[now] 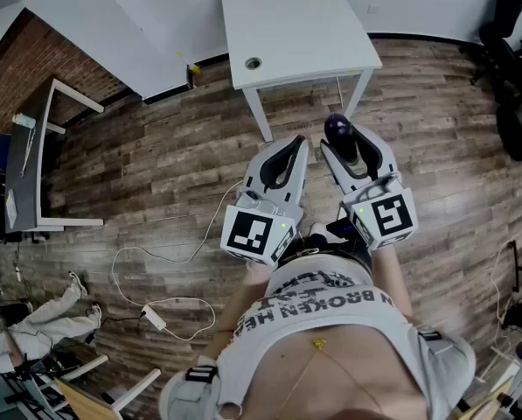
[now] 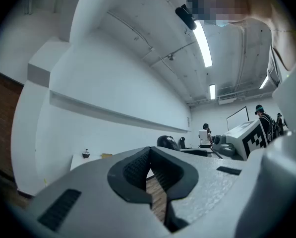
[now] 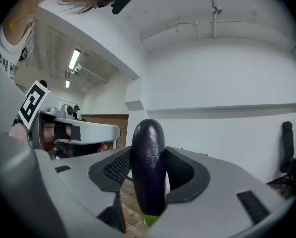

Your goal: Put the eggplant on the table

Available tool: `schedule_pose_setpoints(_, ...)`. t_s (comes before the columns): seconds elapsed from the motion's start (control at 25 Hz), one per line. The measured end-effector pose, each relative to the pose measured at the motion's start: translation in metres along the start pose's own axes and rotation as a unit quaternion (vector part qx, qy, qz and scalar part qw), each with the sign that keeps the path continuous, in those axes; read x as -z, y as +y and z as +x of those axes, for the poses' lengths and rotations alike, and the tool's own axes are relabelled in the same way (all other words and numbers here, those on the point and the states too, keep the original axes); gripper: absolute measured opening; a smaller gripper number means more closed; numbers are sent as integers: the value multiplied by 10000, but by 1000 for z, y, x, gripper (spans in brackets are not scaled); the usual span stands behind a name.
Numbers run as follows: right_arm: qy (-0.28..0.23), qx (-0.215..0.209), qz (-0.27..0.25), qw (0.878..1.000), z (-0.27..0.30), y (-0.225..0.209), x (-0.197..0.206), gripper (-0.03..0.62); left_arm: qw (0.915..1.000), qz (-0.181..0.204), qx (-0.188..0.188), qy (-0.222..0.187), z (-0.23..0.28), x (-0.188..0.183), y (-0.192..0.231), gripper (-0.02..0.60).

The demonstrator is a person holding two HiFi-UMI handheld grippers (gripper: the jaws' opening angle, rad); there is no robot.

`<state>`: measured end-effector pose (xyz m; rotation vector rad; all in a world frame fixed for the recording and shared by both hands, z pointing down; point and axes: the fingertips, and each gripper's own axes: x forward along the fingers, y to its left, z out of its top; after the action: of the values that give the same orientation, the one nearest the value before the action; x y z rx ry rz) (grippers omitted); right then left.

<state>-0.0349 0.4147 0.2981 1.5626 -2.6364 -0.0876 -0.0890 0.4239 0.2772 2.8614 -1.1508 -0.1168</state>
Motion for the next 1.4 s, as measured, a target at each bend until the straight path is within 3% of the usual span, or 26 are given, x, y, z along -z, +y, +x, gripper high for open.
schedule_pose_setpoints(0.52, 37, -399, 160, 9991, -12, -36, 19, 210, 9994, -29, -311, 113, 21, 22, -18, 6)
schedule_pose_setpoints(0.8, 85, -460, 97, 9989, 3, -42, 23, 210, 9988, -75, -459, 151, 32, 28, -2, 6)
schedule_pose_setpoints(1.4, 155, 53, 56, 9998, 122, -80, 18, 210, 9998, -91, 160, 98, 115, 18, 100, 6)
